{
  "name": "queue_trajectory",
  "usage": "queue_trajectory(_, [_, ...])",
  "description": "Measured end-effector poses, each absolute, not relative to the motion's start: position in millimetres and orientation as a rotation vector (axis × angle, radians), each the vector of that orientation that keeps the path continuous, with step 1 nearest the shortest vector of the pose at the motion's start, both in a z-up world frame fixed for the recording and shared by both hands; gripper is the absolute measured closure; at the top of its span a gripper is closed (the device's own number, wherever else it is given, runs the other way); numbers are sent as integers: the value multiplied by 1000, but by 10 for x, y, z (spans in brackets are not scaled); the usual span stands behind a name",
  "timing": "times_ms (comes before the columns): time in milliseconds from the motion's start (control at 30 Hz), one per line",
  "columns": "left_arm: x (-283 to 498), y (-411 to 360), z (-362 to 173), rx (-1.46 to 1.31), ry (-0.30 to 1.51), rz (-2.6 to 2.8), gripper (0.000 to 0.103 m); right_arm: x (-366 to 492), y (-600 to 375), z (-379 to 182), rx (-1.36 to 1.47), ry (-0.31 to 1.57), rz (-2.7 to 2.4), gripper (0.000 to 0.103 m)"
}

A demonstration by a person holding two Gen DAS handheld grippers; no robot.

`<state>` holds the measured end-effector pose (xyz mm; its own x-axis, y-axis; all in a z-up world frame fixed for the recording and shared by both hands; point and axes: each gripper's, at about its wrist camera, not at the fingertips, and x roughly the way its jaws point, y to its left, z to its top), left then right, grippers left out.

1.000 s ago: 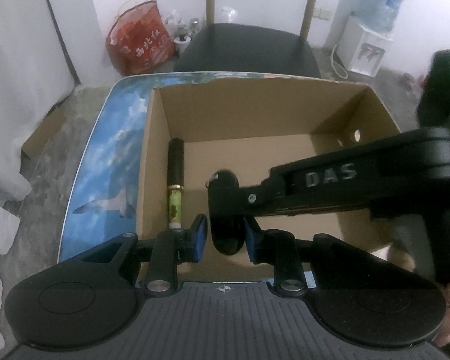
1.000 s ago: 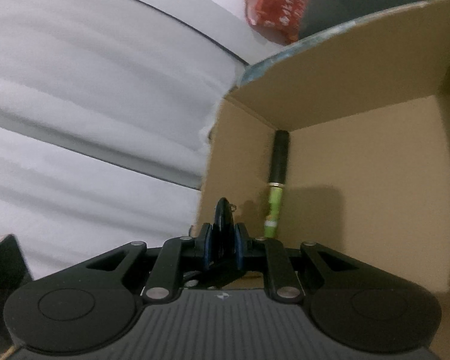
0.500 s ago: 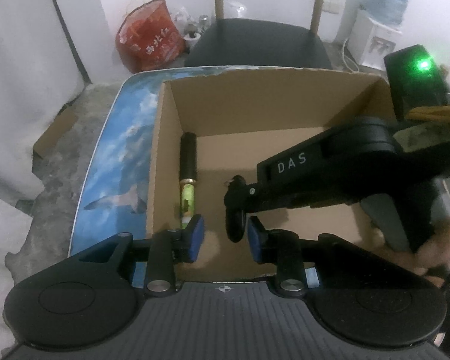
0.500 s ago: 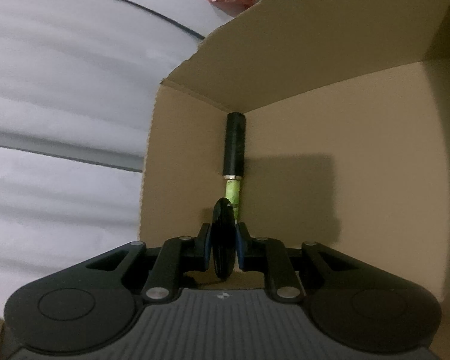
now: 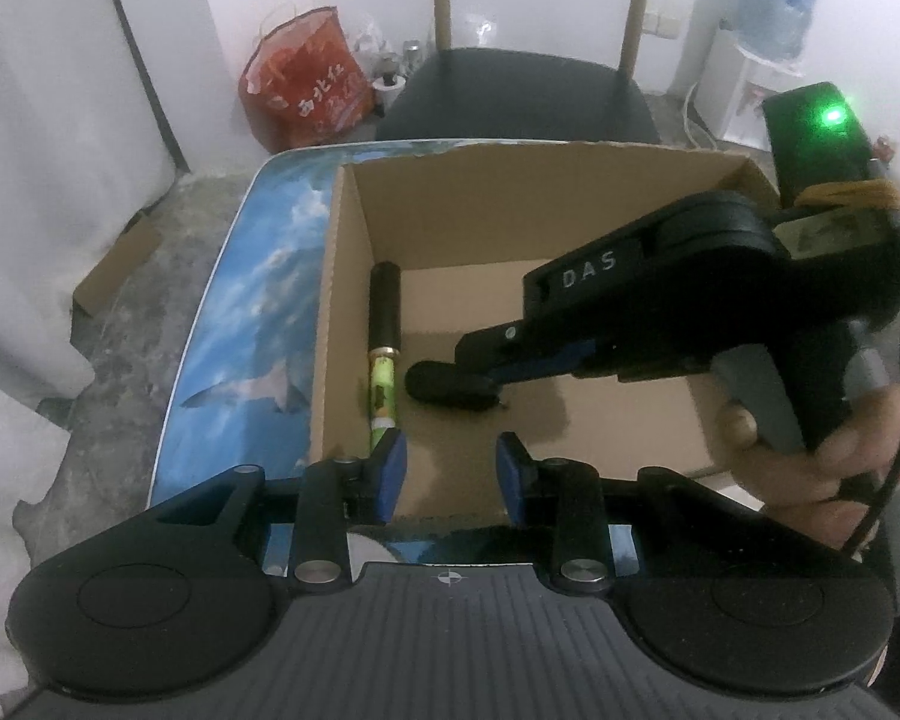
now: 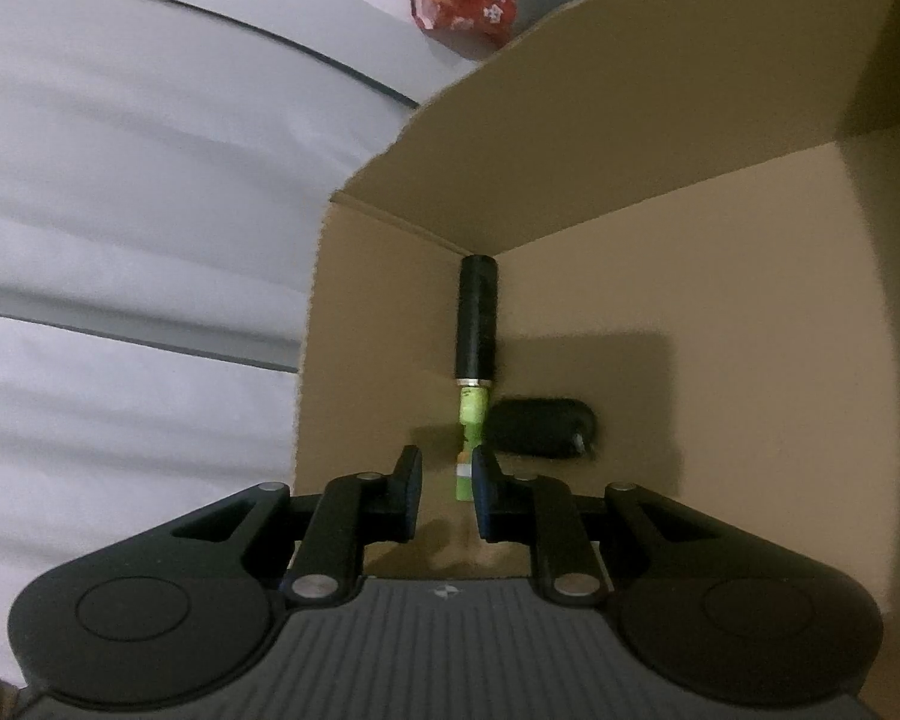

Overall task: Organize rigid objects
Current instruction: 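Carry the black oval case into the cardboard box and open the right gripper, then withdraw the right gripper from the box back over the table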

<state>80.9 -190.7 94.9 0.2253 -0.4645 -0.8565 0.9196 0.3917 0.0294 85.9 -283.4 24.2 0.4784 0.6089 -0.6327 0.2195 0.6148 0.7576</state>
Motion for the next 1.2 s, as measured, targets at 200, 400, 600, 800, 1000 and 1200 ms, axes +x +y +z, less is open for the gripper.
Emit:
queue_trajectory(200, [742, -1803, 1022, 605, 879, -1069, 70, 654, -2865, 444, 919, 1014, 299, 83])
queue_trajectory(400, [649, -1659, 1075, 592, 870, -1097, 69, 332, -2920, 706, 930, 935, 334, 83])
queue_trajectory(600, [567, -1465, 1064, 596, 862, -1117, 68, -11, -2942, 900, 929, 869, 351, 83])
queue_trajectory(800, [508, -1207, 1041, 583, 861, -1130, 68, -273, -2873, 888, 926, 841, 344, 83])
queue_trajectory(1000, [476, -882, 1015, 565, 865, -1122, 68, -621, -2810, 865, 914, 827, 346, 83])
queue_trajectory(1200, [488, -539, 959, 535, 880, -1106, 68, -888, -2648, 768, 895, 839, 372, 83])
